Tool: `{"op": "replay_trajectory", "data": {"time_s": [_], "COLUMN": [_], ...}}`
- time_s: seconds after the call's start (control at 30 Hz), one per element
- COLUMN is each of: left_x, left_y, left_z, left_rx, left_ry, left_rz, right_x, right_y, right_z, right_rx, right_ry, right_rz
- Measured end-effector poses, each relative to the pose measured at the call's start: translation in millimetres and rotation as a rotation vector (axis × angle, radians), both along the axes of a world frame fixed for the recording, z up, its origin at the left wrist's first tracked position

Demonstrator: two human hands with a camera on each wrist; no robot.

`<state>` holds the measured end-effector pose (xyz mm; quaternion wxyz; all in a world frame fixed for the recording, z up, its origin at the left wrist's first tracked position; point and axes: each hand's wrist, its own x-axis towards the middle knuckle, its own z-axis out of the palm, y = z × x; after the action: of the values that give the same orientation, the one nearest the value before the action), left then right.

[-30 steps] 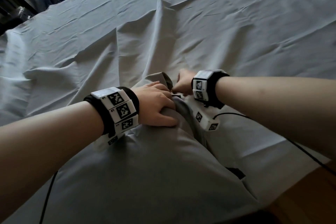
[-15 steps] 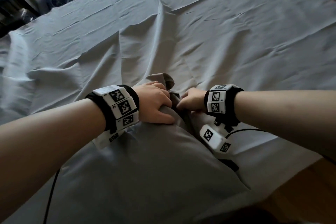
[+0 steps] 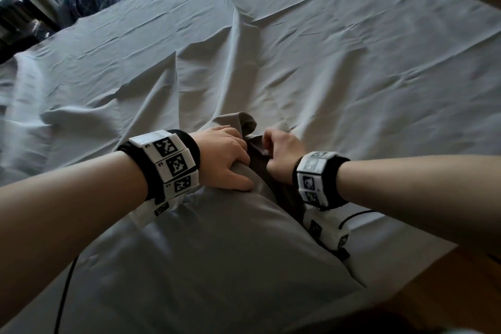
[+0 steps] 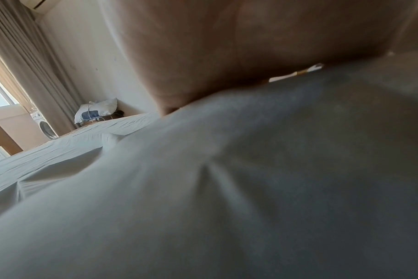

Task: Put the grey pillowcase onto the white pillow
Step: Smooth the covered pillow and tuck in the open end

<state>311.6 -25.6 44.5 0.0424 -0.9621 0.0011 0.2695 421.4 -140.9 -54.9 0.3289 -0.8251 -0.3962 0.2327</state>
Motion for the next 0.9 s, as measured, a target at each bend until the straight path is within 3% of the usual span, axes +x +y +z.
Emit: {"op": "replay_trajectory", "data": {"time_s": [0.07, 0.1, 0.2, 0.33, 0.4, 0.6, 0.77, 0.83, 0.9], "left_x": [1, 1, 1, 0, -1, -1, 4, 3, 0], "left_y": [0, -1, -1, -1, -2, -10, -15, -20, -33], "left_z": [0, 0, -3, -12, -17, -40, -51, -44, -36], "left_rx": [-0.004, -0.007, -0.005, -0.032, -0.055, 0.017, -0.019, -0.129, -0.239], "left_ry": [0.007, 0.01, 0.013, -0.024, -0.057, -0.109, -0.225, -0.284, -0.307], "left_rz": [0.001, 0.004, 0.002, -0.019, -0.042, -0.028, 0.023, 0.03, -0.018], "right_x": [-6, -7, -2, 8, 13, 14, 23, 22, 16], "right_y": [1, 3, 5, 0, 0, -7, -40, -62, -78], "right_z": [-3, -5, -14, -10, -3, 15, 12, 9, 5], "right_rx": [-0.058, -0.087, -0.105, -0.238, -0.39, -0.529, -0.549, -0.582, -0.534], "right_ry": [-0.083, -0.012, 0.423, 1.186, 1.384, 1.269, 0.887, 0.959, 1.161], "right_rz": [0.181, 0.277, 0.448, 0.322, 0.309, 0.164, -0.022, 0.017, 0.072]}}
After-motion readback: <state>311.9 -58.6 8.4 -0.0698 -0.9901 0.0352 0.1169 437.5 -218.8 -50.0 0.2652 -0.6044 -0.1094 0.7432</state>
